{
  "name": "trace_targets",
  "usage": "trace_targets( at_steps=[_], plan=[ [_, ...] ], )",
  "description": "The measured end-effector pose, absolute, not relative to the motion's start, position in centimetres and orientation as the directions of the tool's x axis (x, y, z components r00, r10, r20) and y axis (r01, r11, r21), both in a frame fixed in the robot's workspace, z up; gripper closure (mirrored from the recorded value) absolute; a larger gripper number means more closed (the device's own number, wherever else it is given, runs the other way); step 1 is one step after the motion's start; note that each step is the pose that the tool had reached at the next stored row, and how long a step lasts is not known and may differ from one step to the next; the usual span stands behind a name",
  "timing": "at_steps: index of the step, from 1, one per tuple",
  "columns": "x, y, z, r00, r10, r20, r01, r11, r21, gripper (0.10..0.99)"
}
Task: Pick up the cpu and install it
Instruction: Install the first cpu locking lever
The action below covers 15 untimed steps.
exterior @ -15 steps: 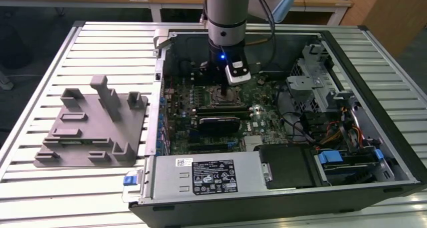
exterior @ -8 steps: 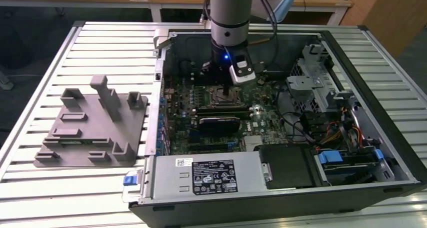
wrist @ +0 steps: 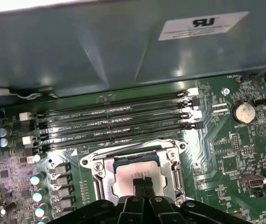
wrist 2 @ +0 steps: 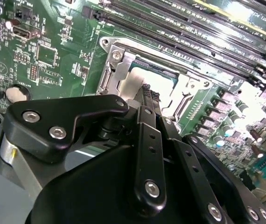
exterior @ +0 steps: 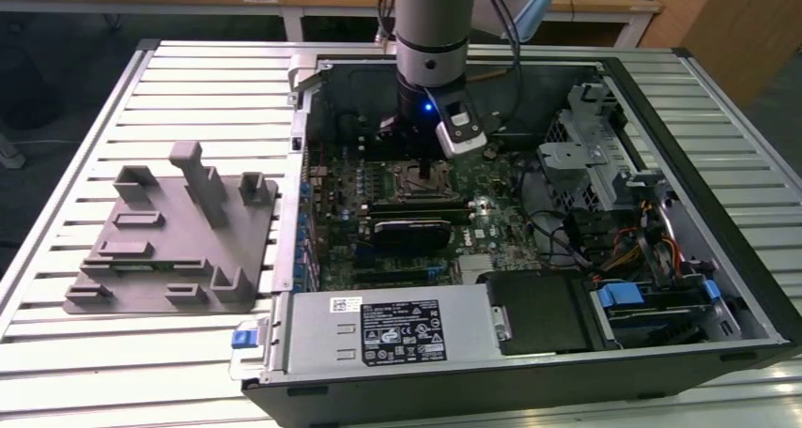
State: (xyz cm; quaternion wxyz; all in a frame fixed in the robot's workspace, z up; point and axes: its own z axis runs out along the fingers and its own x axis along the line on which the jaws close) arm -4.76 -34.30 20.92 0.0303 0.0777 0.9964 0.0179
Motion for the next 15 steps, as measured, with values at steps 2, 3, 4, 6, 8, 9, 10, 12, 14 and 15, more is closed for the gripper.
trace_targets(
  at_steps=[2, 3, 4, 6, 8, 9, 10, 12, 14, 15],
  plan=[
    [-4.8, -34.3, 21.0, -0.987, 0.152, -0.057, 0.150, 0.988, 0.040, 0.980],
    [-4.8, -34.3, 21.1, -0.987, 0.151, -0.057, 0.149, 0.988, 0.040, 0.980],
    [-4.8, -34.3, 21.3, -0.987, 0.150, -0.057, 0.148, 0.988, 0.040, 0.980],
    [-4.8, -34.3, 21.7, -0.987, 0.150, -0.057, 0.148, 0.988, 0.040, 0.980],
    [-4.8, -34.3, 22.1, -0.987, 0.150, -0.057, 0.148, 0.988, 0.040, 0.980],
    [-4.8, -34.3, 22.3, -0.987, 0.150, -0.057, 0.148, 0.988, 0.040, 0.980],
    [-4.8, -34.3, 22.5, -0.987, 0.150, -0.057, 0.148, 0.988, 0.040, 0.980],
    [-4.8, -34.3, 22.5, -0.987, 0.150, -0.057, 0.148, 0.988, 0.040, 0.980],
    [-4.8, -34.3, 22.5, -0.987, 0.150, -0.058, 0.148, 0.988, 0.040, 0.980],
    [-4.8, -34.3, 22.5, -0.987, 0.150, -0.058, 0.148, 0.988, 0.039, 0.980]
  ],
)
